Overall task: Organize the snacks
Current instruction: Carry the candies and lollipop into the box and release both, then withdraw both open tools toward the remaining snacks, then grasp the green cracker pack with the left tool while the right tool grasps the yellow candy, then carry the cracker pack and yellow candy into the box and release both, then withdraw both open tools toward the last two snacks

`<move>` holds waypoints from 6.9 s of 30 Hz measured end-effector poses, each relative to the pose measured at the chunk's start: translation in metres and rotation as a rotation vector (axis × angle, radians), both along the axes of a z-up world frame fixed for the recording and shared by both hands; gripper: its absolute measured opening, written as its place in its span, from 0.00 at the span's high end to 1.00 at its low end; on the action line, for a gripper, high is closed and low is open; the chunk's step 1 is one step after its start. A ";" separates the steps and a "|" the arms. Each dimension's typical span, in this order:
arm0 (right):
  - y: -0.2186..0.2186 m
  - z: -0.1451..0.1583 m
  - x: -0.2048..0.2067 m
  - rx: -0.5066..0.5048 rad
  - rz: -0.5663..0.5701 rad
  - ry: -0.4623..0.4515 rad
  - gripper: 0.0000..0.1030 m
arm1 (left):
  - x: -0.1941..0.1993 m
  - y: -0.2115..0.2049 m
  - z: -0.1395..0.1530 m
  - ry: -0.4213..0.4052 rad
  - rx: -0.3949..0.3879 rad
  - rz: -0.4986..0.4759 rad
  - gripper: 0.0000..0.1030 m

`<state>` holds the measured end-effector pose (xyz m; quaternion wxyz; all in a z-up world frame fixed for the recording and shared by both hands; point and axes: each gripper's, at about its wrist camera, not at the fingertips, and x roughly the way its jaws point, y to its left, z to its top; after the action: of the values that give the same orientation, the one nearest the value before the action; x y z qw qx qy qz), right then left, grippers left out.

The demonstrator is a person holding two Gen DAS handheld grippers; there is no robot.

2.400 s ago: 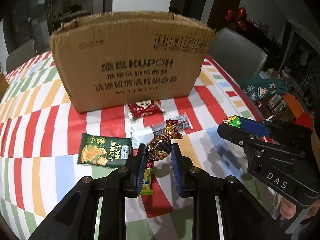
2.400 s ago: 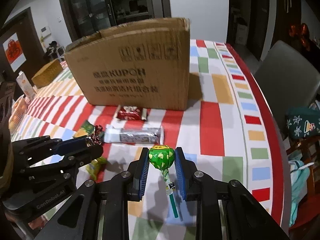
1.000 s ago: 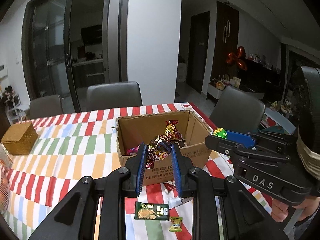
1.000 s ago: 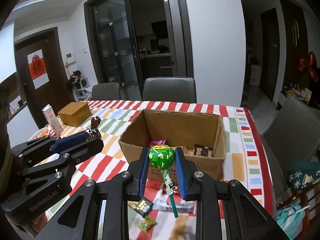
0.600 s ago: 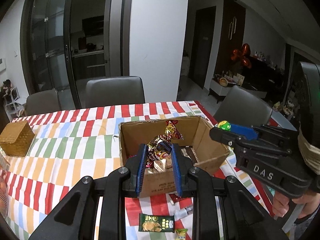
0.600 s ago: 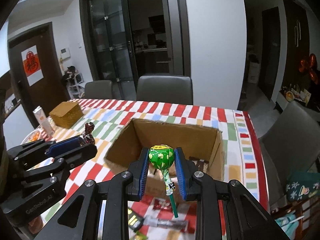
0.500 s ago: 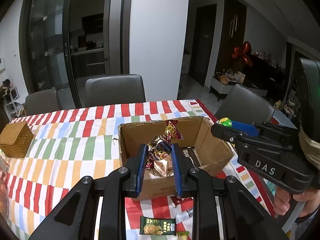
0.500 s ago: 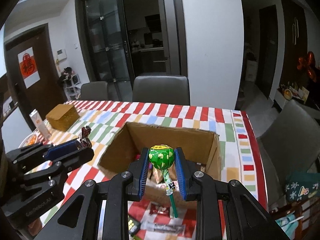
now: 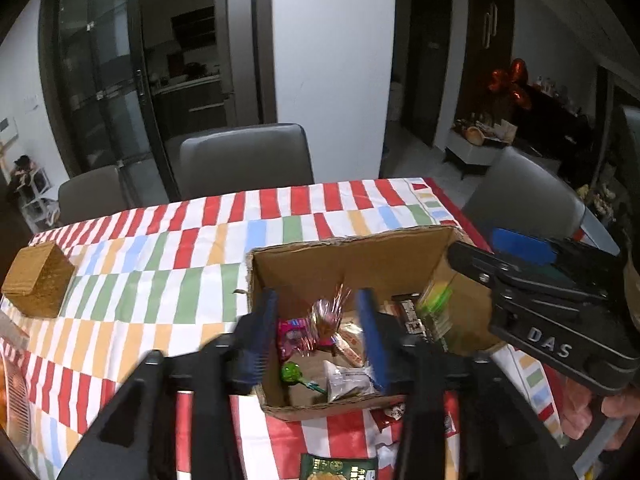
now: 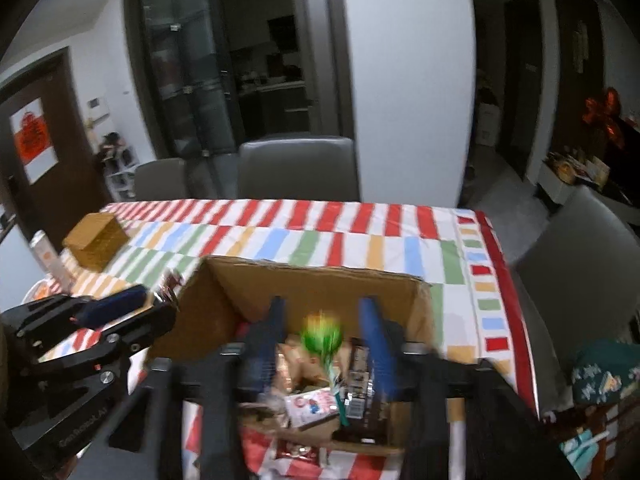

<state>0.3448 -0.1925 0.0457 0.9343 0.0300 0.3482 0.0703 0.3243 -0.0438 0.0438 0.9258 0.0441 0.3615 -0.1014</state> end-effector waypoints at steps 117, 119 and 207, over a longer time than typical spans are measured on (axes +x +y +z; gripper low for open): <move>0.022 -0.169 -0.129 0.071 -0.040 0.302 0.80 | -0.086 0.011 -0.191 0.303 -0.006 -0.094 0.38; 0.022 -0.168 -0.130 0.073 -0.038 0.300 0.80 | -0.089 0.011 -0.187 0.288 0.003 -0.086 0.38; -0.016 -0.016 -0.079 -0.033 0.014 -0.017 0.57 | -0.071 -0.016 -0.005 -0.111 0.095 -0.090 0.15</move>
<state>0.2657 -0.2085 0.0301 0.9370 0.0114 0.3417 0.0711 0.2531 -0.0594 0.0391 0.9358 0.1096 0.3116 -0.1229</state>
